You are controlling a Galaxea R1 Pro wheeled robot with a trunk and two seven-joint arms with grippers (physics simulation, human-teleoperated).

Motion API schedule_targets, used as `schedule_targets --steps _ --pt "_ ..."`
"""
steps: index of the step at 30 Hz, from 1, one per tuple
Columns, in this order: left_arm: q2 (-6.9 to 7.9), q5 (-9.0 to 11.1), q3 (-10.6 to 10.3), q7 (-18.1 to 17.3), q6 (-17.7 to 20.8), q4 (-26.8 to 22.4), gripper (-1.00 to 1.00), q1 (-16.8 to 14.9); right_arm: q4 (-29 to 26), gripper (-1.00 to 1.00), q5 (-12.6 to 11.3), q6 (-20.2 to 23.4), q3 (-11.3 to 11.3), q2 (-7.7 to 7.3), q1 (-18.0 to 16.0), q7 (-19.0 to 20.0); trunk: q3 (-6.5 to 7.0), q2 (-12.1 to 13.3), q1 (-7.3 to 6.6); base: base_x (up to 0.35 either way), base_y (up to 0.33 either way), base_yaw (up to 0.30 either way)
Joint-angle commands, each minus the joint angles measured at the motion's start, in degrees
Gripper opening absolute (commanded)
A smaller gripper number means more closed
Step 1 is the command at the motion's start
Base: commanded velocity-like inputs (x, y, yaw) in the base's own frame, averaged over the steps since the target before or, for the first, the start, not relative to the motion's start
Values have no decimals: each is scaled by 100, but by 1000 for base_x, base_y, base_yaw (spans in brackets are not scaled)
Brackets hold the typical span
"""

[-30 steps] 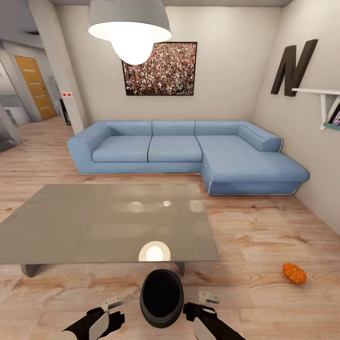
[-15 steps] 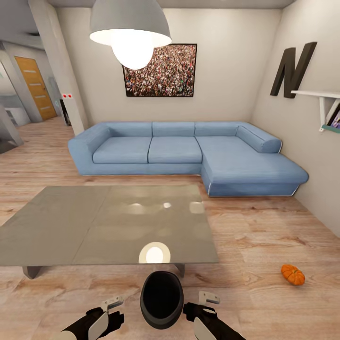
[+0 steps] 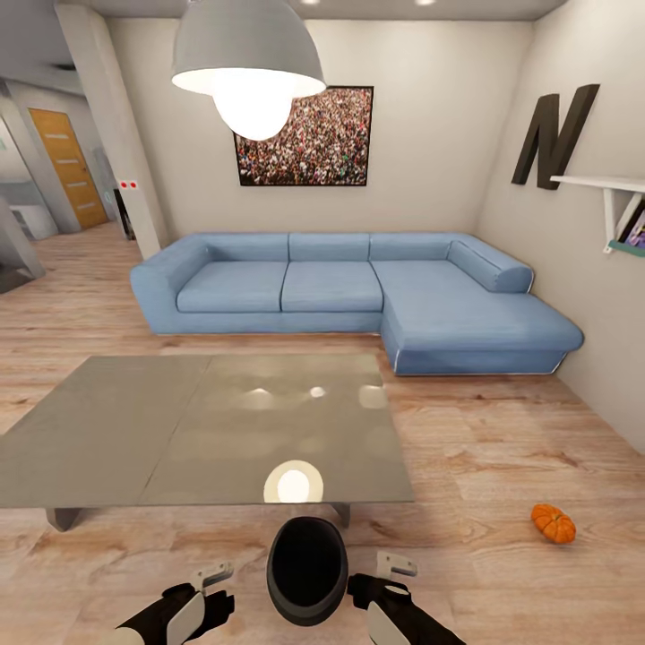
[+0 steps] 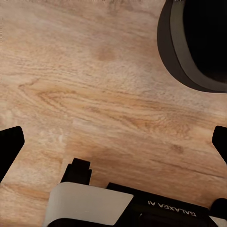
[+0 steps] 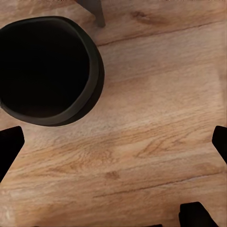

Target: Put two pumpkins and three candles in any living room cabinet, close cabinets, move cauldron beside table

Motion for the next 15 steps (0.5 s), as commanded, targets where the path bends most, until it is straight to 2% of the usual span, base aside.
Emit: schedule_targets --steps 1,6,15 --pt "9 57 -48 40 29 -19 100 0 -11 100 -24 31 45 -5 -4 -48 13 38 -23 0 0 0" --pt "16 58 -44 40 24 -19 100 0 -15 100 -25 45 41 -5 -4 -48 103 239 -132 -6 0 0" --pt "17 65 -39 40 23 -24 100 0 -19 100 -17 43 46 -5 -4 -44 264 600 -330 -126 0 0"
